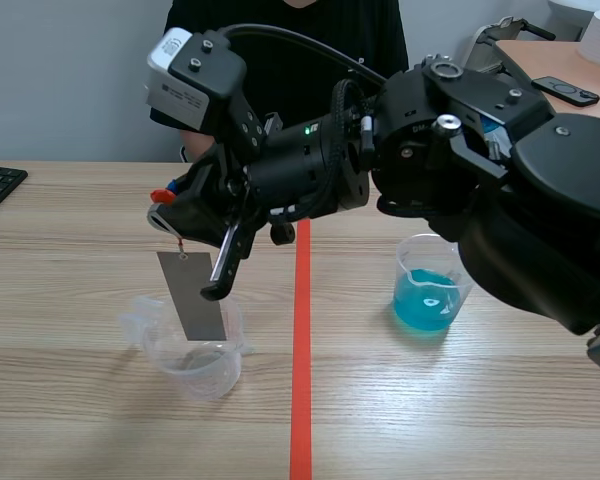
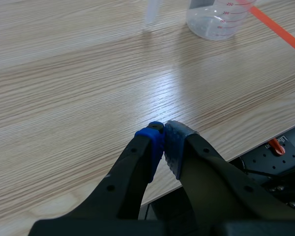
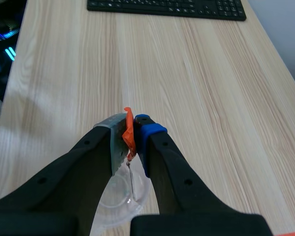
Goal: Do the redox reaction experiment.
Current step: 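Put the plate into the left beaker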
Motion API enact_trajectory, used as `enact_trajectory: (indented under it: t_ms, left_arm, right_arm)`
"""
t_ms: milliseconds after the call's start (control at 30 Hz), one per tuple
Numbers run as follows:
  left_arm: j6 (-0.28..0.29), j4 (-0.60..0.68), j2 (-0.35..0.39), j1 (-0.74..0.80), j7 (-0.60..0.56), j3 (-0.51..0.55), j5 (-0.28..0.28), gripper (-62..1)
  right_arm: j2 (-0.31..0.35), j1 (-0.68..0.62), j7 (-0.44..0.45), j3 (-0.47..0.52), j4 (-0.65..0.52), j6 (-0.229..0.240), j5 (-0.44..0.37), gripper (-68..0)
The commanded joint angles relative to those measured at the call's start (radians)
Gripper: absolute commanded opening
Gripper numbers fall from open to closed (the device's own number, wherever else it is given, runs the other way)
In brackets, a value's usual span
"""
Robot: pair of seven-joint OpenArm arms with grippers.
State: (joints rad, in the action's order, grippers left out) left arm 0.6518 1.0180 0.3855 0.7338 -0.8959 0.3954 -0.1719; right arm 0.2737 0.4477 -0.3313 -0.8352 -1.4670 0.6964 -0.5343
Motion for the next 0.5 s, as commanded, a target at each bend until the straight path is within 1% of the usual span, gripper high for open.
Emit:
enact_trajectory:
  t_ms: [0, 133, 300, 367, 433, 467]
  left_arm:
    - [0.000, 0.004, 0.006, 0.002, -0.021, 0.011, 0.010, -57.8]
    - [0.000, 0.004, 0.006, 0.002, -0.021, 0.011, 0.010, -57.8]
    - [0.000, 0.004, 0.006, 0.002, -0.021, 0.011, 0.010, -57.8]
    - [0.000, 0.004, 0.006, 0.002, -0.021, 0.011, 0.010, -57.8]
    - [0.000, 0.004, 0.006, 0.002, -0.021, 0.011, 0.010, -57.8]
    - [0.000, 0.004, 0.006, 0.002, -0.021, 0.011, 0.010, -57.8]
  right_arm:
    - [-0.013, 0.012, 0.026, 0.009, -0.004, 0.000, 0.005, -66.0]
    - [-0.017, 0.012, 0.032, 0.009, 0.006, 0.000, 0.031, -66.0]
    - [-0.016, 0.012, 0.035, 0.009, 0.006, 0.008, 0.034, -65.8]
    - [-0.016, 0.012, 0.034, 0.009, 0.006, 0.016, 0.034, -61.1]
    - [-0.016, 0.012, 0.030, 0.009, 0.006, 0.049, 0.034, -52.6]
    - [-0.016, 0.012, 0.030, 0.009, 0.006, 0.049, 0.034, -47.2]
